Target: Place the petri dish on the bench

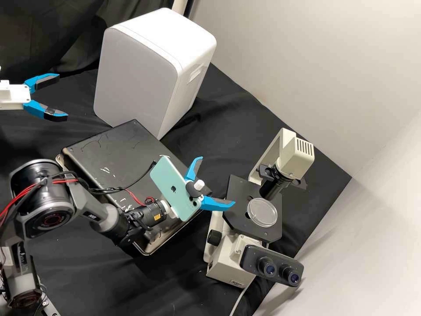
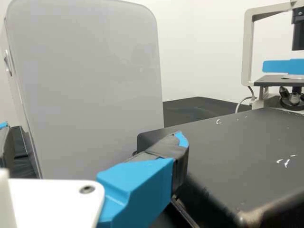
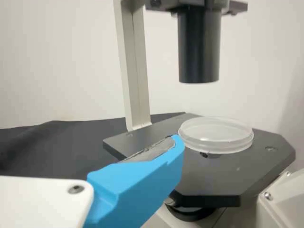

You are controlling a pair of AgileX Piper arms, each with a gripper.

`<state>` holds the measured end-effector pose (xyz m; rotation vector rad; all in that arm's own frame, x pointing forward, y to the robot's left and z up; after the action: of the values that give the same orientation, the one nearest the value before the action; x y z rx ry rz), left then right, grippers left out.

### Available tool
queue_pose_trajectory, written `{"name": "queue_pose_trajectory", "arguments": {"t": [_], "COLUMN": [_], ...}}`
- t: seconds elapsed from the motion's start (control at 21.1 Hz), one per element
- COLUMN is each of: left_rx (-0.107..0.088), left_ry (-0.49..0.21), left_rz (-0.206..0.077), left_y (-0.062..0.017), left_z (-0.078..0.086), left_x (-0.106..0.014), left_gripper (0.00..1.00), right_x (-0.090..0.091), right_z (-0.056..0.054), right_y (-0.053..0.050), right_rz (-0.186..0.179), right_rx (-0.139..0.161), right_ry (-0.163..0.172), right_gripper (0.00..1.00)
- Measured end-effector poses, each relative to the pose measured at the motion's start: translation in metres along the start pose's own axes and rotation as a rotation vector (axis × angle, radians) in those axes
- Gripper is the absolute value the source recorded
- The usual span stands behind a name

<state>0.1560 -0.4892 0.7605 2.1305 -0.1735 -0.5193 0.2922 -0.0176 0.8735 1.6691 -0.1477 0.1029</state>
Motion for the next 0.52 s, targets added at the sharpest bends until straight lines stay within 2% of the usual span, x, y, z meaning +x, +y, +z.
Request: {"name": "queue_pose_trajectory", "arguments": {"t": [0.14, 0.24, 0.33, 0.43, 0.52], "left_rx": [0.0, 0.001, 0.001, 0.001, 0.001], "left_ry": [0.0, -0.002, -0.002, -0.002, 0.0], "left_rz": [0.0, 0.0, 0.0, 0.0, 0.0], "left_y": [0.0, 0.0, 0.0, 0.0, 0.0], "left_z": [0.0, 0.0, 0.0, 0.0, 0.0], "left_x": [0.0, 0.0, 0.0, 0.0, 0.0], "left_gripper": [1.0, 1.0, 1.0, 1.0, 1.0], "right_x": [0.01, 0.017, 0.021, 0.021, 0.021], "right_z": [0.005, 0.01, 0.012, 0.013, 0.016], "right_y": [-0.002, -0.006, -0.007, -0.004, 0.0], "right_rz": [-0.013, -0.041, -0.061, -0.065, -0.058], "right_rx": [0.002, 0.027, 0.047, 0.05, 0.066], "right_ry": [-0.016, -0.025, -0.013, -0.009, -0.013], "right_gripper": [1.0, 1.0, 1.0, 1.0, 1.0]}}
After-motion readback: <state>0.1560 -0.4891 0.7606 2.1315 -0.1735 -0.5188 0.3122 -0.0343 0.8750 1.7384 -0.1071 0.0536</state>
